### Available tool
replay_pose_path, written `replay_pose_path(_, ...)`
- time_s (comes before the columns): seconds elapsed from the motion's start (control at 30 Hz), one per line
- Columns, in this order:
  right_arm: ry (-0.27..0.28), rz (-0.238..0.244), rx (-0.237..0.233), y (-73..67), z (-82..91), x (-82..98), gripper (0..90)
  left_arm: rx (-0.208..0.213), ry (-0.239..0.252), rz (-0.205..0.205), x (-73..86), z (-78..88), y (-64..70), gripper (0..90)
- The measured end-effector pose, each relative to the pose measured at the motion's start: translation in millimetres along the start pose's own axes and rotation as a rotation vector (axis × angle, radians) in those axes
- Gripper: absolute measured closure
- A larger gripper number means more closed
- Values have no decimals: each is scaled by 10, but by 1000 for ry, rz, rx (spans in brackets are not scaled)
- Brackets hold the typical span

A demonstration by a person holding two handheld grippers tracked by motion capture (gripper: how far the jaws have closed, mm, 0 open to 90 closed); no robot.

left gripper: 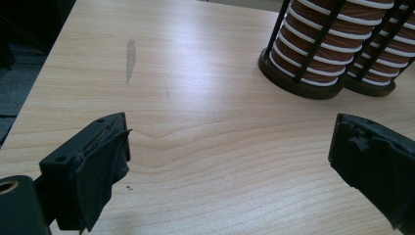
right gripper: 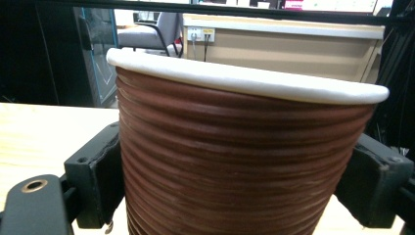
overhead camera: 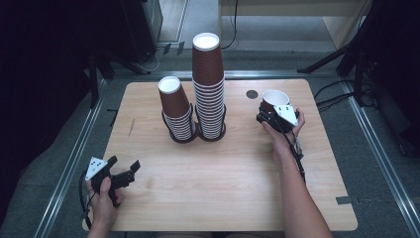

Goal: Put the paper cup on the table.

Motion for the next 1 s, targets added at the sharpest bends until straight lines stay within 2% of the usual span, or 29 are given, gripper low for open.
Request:
replay_pose_path(0.07, -12, -7, -3, 4, -9, 7, 120, -1, -2, -1, 0, -1, 0, 17)
replay_pose_path(0.3, -42, 33, 1, -10, -32, 62, 118, 0, -7, -5, -1, -9, 5, 17)
replay_pose_path(0.33, -43, 18, -1, 3, -39, 73, 118, 0, -7, -4, -2, -9, 4, 17)
replay_pose_path(0.5, -56, 22, 1, 24, -48, 113, 116, 3, -5, 0, -5, -12, -3, 17)
replay_pose_path(0.67, -69, 4, 0, 49, -36, 134, 111, 4, -7, 1, -6, -13, -4, 17)
replay_pose_path(1.0, -69, 24, 3, 65, 20, 165, 101, 5, -9, 2, -7, -15, -6, 17)
Point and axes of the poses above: each handheld gripper's, and its own axes: z roughly backward along the jaws, x roughly out of its underside, y roughly to its right, the point moved 1 cm from there along -z, roughly forward along the jaws, and after that the axes turned 8 degrees about -y, right-handed, at the moved point
